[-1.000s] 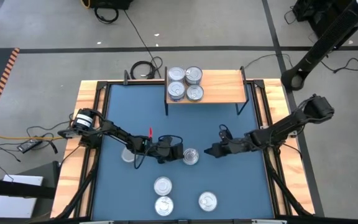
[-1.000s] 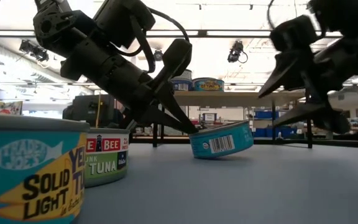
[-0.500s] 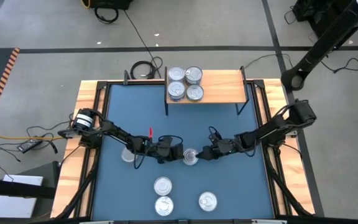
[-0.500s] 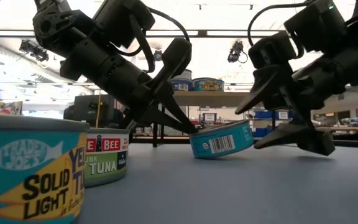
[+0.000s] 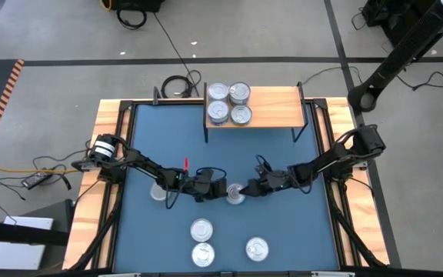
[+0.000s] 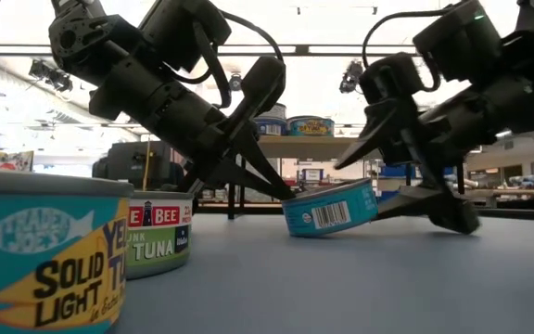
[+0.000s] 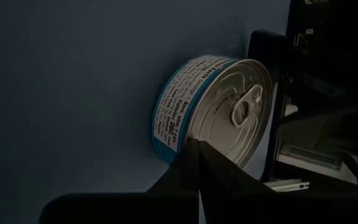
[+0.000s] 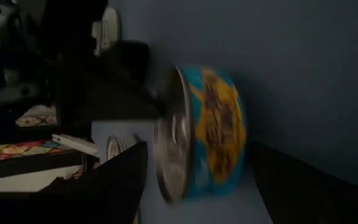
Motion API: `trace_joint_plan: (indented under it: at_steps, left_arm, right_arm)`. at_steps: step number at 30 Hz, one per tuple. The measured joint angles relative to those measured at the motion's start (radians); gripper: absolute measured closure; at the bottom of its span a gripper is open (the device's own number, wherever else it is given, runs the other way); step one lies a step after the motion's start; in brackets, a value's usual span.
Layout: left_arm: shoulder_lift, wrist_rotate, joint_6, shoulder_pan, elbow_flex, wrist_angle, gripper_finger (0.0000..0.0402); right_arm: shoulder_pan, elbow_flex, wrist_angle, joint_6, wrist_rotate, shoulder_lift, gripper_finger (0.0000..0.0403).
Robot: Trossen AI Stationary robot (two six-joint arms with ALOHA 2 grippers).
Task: Stack canned seafood by type on shelf
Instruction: Stack the yellow blue tuna can on top of the yellow blue tuna can on the shelf
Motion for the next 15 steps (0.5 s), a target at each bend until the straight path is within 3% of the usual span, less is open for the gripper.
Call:
trace_joint_plan:
  at_steps: [8, 15]
  left_arm:
    - [0.0, 0.0, 0.012, 0.001, 0.0, 0.002, 0.0401]
    - [0.0, -0.011, 0.02, 0.001, 0.0, 0.004, 0.0401]
  right_arm:
    - [-0.029, 0.059, -0.095, -0.073, -0.024, 0.004, 0.0159]
    - [-0.027, 0.06, -0.133, -0.073, -0.057, 0.0, 0.0264]
